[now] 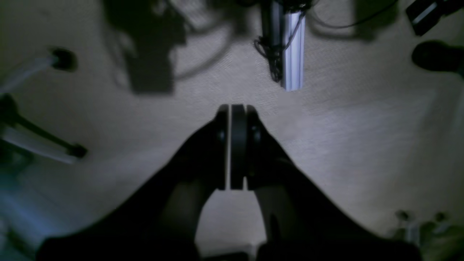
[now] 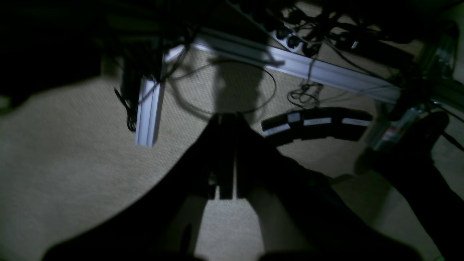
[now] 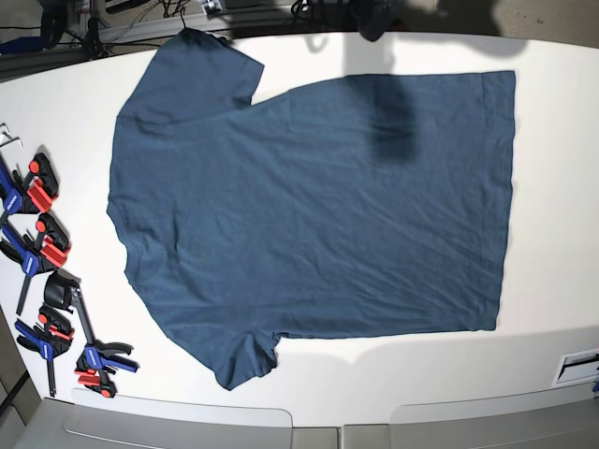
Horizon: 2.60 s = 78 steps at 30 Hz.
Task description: Fold the T-shirt properly
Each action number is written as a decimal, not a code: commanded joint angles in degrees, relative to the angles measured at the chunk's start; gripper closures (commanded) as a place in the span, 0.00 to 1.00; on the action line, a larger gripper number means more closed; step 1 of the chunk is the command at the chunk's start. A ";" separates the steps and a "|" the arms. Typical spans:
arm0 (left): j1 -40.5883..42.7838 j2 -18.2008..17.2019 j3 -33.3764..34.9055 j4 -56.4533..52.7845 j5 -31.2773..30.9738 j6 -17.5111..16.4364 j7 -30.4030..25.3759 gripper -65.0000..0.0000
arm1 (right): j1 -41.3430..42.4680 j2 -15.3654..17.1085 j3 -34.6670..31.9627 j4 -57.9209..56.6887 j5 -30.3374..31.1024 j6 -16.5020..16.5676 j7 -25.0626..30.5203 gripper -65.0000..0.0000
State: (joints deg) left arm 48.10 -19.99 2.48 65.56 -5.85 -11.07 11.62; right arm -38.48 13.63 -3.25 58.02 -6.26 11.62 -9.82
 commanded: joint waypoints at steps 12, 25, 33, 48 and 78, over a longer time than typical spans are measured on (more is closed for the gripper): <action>22.93 -12.59 -0.59 31.56 -5.14 -0.33 6.71 1.00 | -21.84 4.31 3.85 30.99 9.97 2.14 0.98 1.00; 26.90 -12.57 -16.28 44.04 -19.28 -15.91 5.29 1.00 | -28.59 4.31 22.01 57.00 35.41 20.00 1.01 1.00; 25.97 -11.56 -30.25 44.04 -35.95 -28.89 2.69 1.00 | -24.79 2.91 34.77 56.61 57.16 28.38 -0.63 1.00; 14.71 -2.56 -35.43 44.04 -48.78 -28.93 18.58 1.00 | -8.76 -1.81 44.17 31.78 72.98 28.38 -9.05 1.00; 14.45 -2.54 -35.43 44.04 -48.92 -28.93 18.80 0.76 | 6.67 -7.23 45.57 31.41 56.46 6.95 -14.75 0.65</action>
State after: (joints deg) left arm 61.60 -22.06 -32.38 108.97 -53.80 -39.46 31.40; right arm -31.44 5.74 42.02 88.82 49.45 18.13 -25.63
